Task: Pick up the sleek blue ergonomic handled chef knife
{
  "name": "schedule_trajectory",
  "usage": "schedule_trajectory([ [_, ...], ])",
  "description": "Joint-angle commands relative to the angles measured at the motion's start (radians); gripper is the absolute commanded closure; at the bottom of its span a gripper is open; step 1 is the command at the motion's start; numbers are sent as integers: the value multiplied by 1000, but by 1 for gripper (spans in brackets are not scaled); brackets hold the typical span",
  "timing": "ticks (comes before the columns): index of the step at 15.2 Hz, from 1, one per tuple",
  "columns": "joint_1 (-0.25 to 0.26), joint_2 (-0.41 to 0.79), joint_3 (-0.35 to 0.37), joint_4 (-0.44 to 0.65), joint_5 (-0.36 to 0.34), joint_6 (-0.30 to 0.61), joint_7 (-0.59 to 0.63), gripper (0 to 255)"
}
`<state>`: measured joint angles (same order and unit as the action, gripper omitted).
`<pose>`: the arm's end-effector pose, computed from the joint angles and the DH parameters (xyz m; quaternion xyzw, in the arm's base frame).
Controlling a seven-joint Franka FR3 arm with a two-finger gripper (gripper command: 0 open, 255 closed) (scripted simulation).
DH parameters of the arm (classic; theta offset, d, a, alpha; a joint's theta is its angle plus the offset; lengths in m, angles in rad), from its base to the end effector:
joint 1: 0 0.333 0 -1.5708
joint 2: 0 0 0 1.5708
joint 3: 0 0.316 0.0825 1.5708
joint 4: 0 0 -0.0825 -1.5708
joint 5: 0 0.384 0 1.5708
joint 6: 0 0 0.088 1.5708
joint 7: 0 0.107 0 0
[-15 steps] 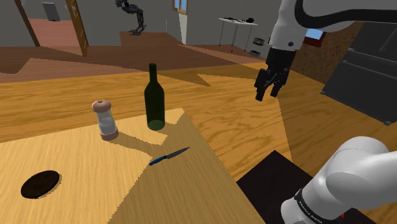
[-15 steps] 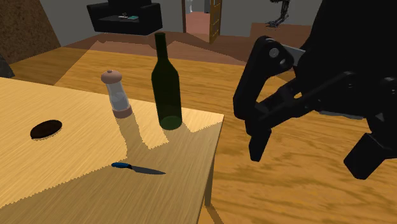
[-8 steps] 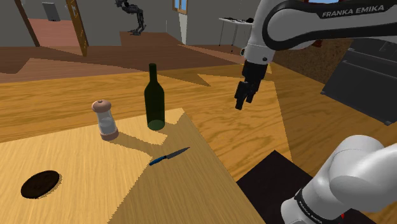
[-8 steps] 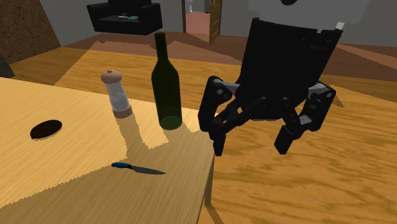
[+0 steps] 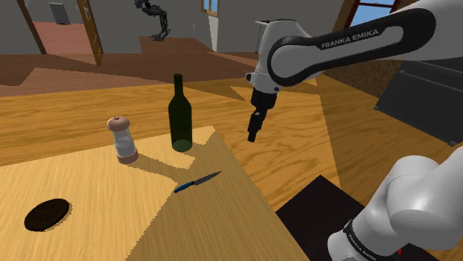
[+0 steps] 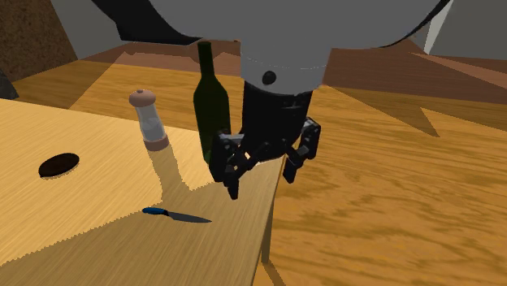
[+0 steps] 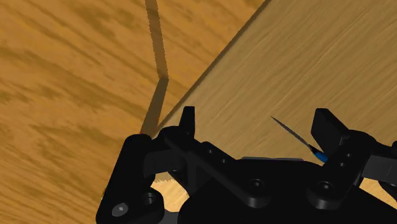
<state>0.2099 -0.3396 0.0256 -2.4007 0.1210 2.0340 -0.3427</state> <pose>0.4217 0.1085 0.4413 -0.9650 -0.2572 0.0108 0.0501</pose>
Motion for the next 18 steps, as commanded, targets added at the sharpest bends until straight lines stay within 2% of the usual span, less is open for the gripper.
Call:
schedule_trajectory([
  [1,24,59,9,11,6,60,-58,0],
  [11,130,338,84,108,25,296,-305,0],
  [18,192,517,151,190,1,430,-451,0],
])
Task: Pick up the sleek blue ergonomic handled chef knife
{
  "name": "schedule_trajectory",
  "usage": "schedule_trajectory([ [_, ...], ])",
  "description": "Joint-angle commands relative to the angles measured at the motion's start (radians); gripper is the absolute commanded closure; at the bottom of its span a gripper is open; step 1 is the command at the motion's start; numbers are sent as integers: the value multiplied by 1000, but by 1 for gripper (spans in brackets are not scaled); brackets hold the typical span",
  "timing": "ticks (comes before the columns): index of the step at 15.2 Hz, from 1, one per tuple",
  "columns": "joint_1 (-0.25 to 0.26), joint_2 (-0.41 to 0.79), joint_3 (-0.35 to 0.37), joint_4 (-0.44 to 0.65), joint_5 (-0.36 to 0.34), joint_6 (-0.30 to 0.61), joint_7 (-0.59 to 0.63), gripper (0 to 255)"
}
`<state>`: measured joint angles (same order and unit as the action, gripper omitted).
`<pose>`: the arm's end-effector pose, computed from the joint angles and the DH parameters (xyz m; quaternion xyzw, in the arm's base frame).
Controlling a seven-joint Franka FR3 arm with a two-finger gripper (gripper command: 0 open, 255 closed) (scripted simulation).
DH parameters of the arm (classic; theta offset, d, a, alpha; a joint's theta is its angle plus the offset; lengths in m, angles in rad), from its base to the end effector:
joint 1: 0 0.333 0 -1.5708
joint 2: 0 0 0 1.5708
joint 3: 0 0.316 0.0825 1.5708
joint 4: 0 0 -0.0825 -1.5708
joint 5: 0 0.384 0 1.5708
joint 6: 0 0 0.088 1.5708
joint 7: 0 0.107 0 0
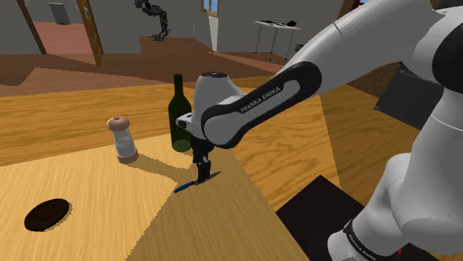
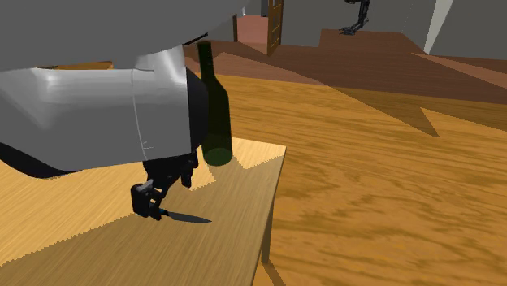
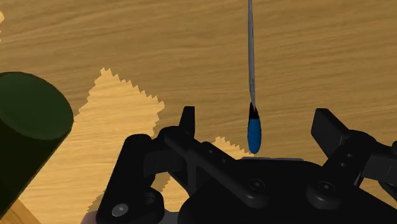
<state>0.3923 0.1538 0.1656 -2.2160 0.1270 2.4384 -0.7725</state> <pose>0.4685 0.2920 0.3154 -0.8140 -0.5772 -0.0404 0.0512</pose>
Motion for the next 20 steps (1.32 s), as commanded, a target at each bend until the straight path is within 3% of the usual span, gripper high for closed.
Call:
schedule_trajectory([
  [1,19,48,20,17,-11,43,-40,0],
  [11,24,127,18,3,-20,135,-43,0],
  [12,24,126,18,2,-20,135,-43,255],
  [20,23,117,19,-8,-17,135,-44,255],
])
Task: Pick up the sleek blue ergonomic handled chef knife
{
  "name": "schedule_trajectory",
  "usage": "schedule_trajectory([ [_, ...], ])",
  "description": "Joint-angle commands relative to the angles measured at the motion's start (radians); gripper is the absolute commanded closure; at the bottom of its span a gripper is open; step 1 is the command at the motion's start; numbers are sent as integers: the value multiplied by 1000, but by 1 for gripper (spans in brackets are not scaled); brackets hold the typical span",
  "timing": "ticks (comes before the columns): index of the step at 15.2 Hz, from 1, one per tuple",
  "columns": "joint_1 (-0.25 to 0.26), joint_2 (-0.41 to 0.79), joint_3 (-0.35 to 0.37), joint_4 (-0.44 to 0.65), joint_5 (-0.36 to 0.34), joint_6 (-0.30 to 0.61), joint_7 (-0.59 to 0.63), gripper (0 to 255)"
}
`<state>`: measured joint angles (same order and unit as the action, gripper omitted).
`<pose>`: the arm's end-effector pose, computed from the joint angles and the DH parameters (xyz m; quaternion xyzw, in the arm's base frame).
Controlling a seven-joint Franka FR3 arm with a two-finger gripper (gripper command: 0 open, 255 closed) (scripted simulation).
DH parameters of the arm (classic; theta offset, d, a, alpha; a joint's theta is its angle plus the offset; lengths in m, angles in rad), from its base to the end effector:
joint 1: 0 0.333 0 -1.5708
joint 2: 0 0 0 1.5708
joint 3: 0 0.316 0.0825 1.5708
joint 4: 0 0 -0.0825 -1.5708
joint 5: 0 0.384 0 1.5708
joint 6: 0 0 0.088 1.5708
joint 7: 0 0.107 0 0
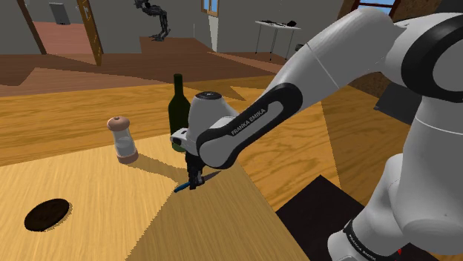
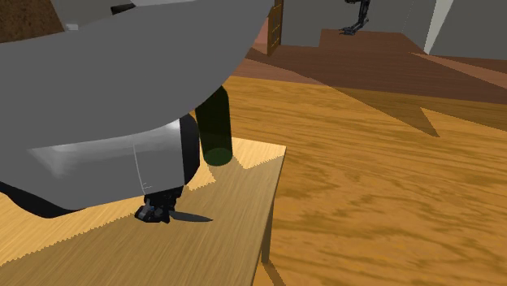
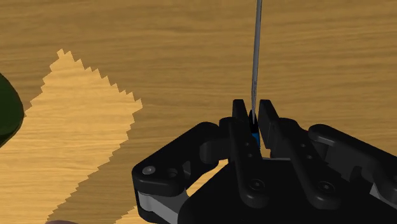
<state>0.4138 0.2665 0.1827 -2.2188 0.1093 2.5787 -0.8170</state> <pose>0.4648 0.3129 0.2662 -0.7894 -0.6096 -0.0536 0.0495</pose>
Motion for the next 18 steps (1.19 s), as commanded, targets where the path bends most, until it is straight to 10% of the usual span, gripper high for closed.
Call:
schedule_trajectory([
  [1,2,15,1,6,-2,-5,1,255],
  [18,-6,-131,5,48,12,-191,7,255],
])
